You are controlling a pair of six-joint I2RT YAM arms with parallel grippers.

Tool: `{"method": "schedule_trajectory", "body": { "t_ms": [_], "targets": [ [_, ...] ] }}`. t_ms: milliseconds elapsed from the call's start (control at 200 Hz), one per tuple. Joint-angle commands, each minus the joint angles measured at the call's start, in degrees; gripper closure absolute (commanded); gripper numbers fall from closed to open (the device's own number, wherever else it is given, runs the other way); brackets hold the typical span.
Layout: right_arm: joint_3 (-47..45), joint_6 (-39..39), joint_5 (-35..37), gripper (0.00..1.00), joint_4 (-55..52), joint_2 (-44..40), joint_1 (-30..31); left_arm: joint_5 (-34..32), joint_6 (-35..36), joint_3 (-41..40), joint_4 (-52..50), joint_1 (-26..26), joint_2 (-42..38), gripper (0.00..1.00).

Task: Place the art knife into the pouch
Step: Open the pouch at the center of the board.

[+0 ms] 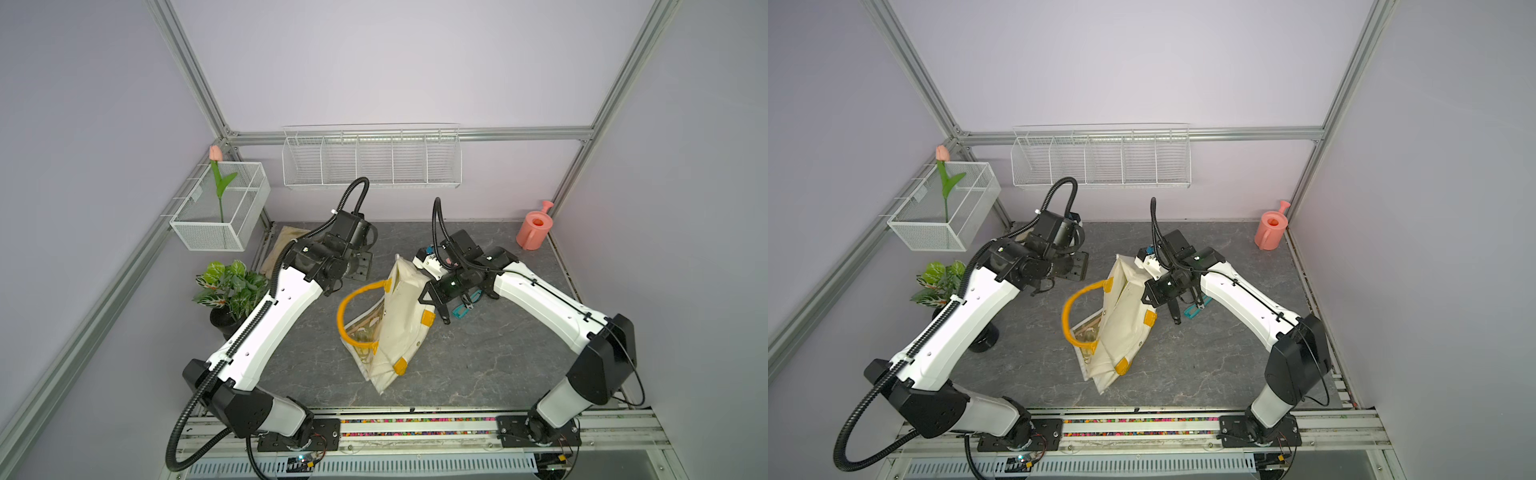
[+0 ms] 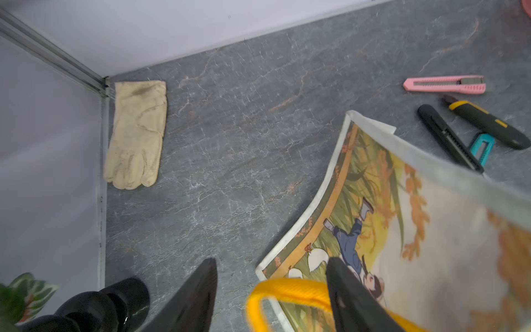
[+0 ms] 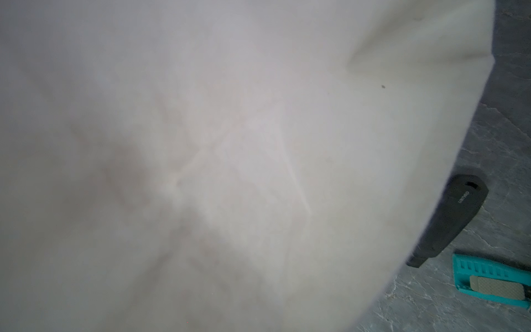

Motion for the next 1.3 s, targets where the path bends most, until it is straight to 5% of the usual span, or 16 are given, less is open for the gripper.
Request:
{"method": "schedule_trajectory", "body": {
  "t_ms": [0,85,650,1295],
  "targets": [
    [2.61,-1.80,-1.96,0.93,-1.31,1.75,-0.01,4.54,0.07,-2.16,4.16,0.07,-0.14,0.35],
    [3.63,-0.06,-0.39,0.93,-1.09,3.44,-0.14,8.15,-0.42,-3.23,5.09,-0.84,-0.86,0.35],
    [13.71,8.46,1.10,0.93,-0.03,16.45,-5.32,6.42,-9.62,-19.73,10.85,-18.78,-17.35,0.27],
    [8.02,9.95,-1.03,0.93,4.16,10.83,-5.33,2.48,-15.98,-29.79,23.16,-21.58,0.50,0.23]
  ]
}}
